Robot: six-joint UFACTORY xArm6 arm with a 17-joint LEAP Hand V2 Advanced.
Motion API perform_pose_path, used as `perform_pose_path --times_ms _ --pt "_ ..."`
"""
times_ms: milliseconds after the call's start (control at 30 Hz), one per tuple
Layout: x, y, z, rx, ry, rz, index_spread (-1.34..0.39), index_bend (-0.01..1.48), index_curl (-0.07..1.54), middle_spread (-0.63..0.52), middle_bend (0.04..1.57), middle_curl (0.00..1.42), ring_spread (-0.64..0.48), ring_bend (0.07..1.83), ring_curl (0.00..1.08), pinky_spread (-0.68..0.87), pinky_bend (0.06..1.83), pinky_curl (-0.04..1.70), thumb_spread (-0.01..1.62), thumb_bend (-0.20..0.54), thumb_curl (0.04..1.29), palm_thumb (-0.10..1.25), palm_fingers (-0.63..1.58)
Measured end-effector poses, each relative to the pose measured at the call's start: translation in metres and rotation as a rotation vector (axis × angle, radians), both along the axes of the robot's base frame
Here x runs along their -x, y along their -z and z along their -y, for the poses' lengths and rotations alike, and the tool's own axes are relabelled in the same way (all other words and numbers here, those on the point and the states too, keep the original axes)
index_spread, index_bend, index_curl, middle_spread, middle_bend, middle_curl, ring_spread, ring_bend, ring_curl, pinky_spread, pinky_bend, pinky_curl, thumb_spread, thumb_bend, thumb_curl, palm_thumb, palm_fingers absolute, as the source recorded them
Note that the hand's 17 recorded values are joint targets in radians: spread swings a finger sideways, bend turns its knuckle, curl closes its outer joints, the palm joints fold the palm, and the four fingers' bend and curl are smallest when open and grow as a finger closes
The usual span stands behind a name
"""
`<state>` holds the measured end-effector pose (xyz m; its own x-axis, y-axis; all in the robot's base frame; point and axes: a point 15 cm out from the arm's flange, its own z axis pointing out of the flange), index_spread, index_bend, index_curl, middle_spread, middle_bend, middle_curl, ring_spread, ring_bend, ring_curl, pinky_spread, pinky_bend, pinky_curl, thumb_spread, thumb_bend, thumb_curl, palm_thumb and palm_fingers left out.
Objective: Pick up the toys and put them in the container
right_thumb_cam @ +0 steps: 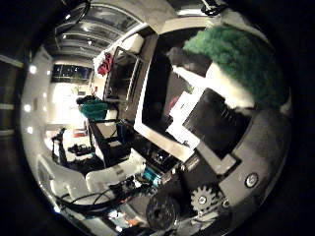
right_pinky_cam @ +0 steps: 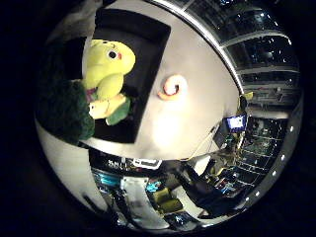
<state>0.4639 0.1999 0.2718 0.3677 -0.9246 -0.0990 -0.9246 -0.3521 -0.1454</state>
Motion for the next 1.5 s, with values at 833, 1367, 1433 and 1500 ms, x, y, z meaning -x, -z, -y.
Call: perform_pose_path --times_ms 833,1367,1433,1500 --pt "0.02 0.014 0.114 0.061 -0.098 -0.12 -0.43 0.16 0.27 0.04 0.22 0.29 0.18 0.36 0.2 0.44 0.42 0.42 1.02 -0.025 0.34 0.68 0.03" --pt "0.095 -0.006 0.318 0.159 0.228 -0.192 -0.4 0.16 0.28 0.02 0.23 0.32 0.14 0.28 0.22 0.4 0.33 0.34 1.02 -0.024 0.33 0.69 0.17" --pt "0.101 0.004 0.335 0.151 0.241 -0.221 -0.4 0.16 0.28 0.02 0.22 0.32 0.14 0.28 0.22 0.4 0.33 0.33 1.02 -0.024 0.33 0.69 0.17" --pt "0.104 0.015 0.35 0.14 0.256 -0.247 -0.4 0.16 0.28 0.02 0.22 0.32 0.14 0.27 0.22 0.4 0.33 0.33 1.02 -0.024 0.33 0.69 0.17"
